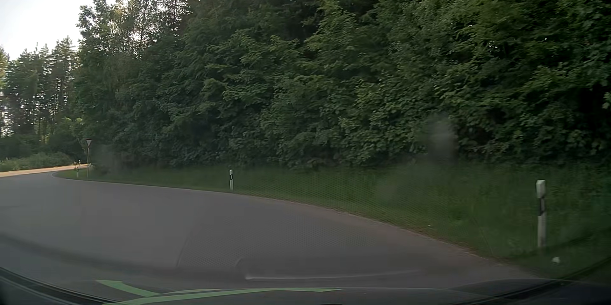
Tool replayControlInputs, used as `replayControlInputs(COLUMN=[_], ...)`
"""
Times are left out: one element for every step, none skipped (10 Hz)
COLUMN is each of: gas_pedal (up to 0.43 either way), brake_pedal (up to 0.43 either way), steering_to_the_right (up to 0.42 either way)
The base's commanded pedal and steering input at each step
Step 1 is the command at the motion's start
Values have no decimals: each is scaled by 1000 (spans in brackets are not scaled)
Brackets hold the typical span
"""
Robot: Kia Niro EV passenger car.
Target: Follow the waypoints while adhering to traffic rules and regulations
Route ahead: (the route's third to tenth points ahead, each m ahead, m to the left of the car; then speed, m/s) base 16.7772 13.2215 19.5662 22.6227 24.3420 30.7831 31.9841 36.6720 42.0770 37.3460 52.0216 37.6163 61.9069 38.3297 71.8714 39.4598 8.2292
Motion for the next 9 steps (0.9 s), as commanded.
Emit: replayControlInputs(gas_pedal=[0,0,0,0,0,0,0,0,0], brake_pedal=[6,0,0,0,0,0,0,0,0], steering_to_the_right=[-205,-207,-208,-207,-207,-208,-209,-208,-208])
